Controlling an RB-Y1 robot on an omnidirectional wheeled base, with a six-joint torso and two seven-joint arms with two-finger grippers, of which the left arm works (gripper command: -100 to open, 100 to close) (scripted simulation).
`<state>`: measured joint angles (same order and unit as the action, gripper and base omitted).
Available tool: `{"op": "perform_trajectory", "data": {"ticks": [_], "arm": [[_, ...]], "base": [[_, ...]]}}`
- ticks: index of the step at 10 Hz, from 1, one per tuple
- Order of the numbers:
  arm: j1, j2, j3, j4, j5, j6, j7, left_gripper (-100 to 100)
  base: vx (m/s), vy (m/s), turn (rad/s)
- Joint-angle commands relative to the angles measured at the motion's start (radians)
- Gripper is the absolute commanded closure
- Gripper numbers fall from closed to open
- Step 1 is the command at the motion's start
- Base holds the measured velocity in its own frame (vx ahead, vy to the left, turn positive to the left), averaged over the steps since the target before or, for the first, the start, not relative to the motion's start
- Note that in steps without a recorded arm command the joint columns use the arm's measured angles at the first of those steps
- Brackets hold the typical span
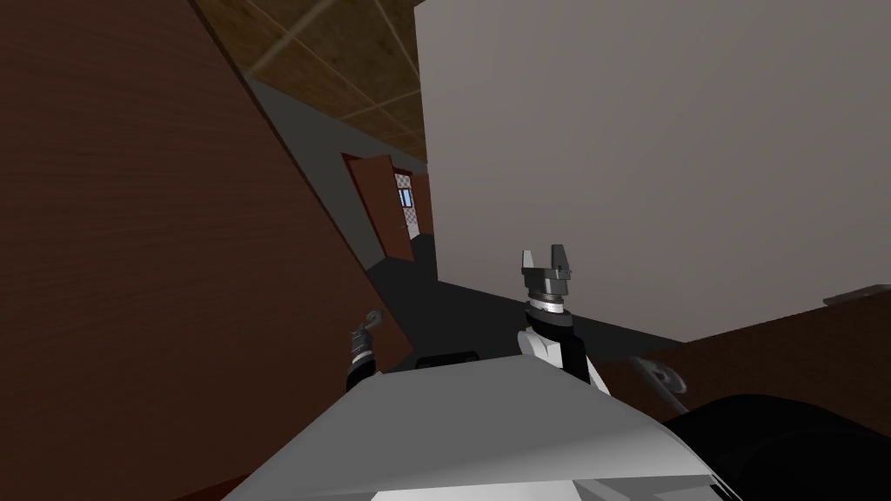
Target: Push the door open
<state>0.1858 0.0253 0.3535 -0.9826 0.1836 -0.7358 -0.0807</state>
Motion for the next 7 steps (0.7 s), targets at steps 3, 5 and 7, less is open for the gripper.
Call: {"op": "perform_trajectory", "data": {"ticks": [3,5,7], "arm": [[-0.001,-0.025,0.036,-0.014,0.02,-0.002,-0.011,100],[0.005,-0.026,0.046,-0.01,0.024,-0.003,-0.011,100],[0.007,-0.001,0.075,-0.013,0.041,-0.005,-0.019,100]], "base": [[0.212,0.018,0.054],[0.129,-0.007,0.049],[0.169,0.013,0.048]]}}
